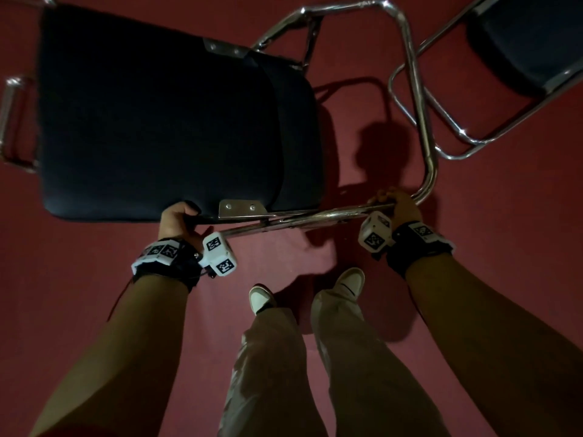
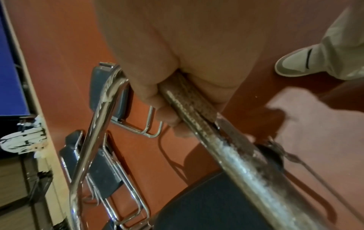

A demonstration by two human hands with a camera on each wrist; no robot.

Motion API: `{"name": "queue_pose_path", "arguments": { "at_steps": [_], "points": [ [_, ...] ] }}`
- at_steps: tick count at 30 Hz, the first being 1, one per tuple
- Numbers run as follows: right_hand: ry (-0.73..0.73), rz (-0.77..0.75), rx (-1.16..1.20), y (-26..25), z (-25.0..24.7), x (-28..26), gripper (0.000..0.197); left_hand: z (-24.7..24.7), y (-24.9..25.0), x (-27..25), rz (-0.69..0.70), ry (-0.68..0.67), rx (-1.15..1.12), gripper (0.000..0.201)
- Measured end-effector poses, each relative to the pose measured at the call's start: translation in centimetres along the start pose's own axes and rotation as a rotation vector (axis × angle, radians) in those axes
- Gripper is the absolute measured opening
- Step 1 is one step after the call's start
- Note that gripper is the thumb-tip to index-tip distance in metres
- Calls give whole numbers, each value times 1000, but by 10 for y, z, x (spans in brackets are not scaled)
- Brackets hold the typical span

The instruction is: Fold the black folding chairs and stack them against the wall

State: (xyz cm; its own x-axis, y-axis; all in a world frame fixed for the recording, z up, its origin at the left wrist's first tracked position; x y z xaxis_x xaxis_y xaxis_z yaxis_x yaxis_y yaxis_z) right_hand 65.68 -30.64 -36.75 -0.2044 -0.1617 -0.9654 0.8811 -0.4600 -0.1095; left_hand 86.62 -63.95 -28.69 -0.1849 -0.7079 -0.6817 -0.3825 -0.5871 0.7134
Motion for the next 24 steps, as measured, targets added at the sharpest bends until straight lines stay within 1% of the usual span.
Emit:
{"name": "queue_pose_path", "arguments": {
  "at_steps": [2, 6, 8, 9, 11, 12, 13, 14, 15, 16, 17, 18, 20, 24],
  "points": [
    [5, -7, -16, -3, -1, -2, 19, 6, 5, 5, 35, -7, 29, 9],
    [-17, -45, 17, -18, 10, -16, 16, 28, 22, -4, 122, -10, 59, 13],
    [-57, -52, 54, -26, 21, -24, 16, 36, 29, -9, 148, 3, 64, 6],
    [-73, -62, 70, -29, 26, -29, 18, 39, 33, -9, 151, 19, 57, 15],
    [-93, -92, 77, -37, 34, -36, 21, 44, 41, -9, 169, 67, 39, 62],
    [-98, -109, 72, -40, 37, -38, 19, 47, 45, -10, 179, 94, 38, 79],
    [-103, -130, 75, -44, 40, -40, 13, 53, 50, -15, 200, 109, 36, 81],
    [-107, -153, 92, -47, 42, -42, 9, 60, 57, -21, 230, 122, 41, 72],
    [-104, -173, 101, -49, 43, -43, 11, 68, 63, -29, 258, 134, 31, 61],
    [-99, -196, 106, -54, 46, -46, 13, 75, 67, -33, 292, 137, 30, 55],
    [-113, -224, 117, -58, 49, -50, 12, 81, 70, -38, 332, 139, 45, 54],
    [-128, -252, 127, -61, 54, -58, 16, 87, 75, -43, 384, 141, 61, 55],
    [-165, -299, 143, -66, 62, -71, 26, 95, 86, -52, 475, 138, 63, 65],
    [-187, -366, 76, -70, 80, -100, 21, 114, 102, -67, 551, 96, 120, 88]
  ]
}}
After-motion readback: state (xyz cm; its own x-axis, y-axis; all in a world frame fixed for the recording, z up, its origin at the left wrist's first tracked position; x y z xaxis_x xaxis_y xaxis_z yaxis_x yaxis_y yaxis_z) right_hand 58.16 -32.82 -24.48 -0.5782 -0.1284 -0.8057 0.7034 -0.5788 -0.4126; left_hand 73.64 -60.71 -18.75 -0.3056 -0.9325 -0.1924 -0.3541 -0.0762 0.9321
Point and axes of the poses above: each hand's wrist, its own x-axis towards the middle knuckle, its own z-axis out of the palm, y = z × x, the point moved 7 cm from there along x, towards the middle knuckle, and after that the axes turned 14 degrees about z, right-handed, at the moved point
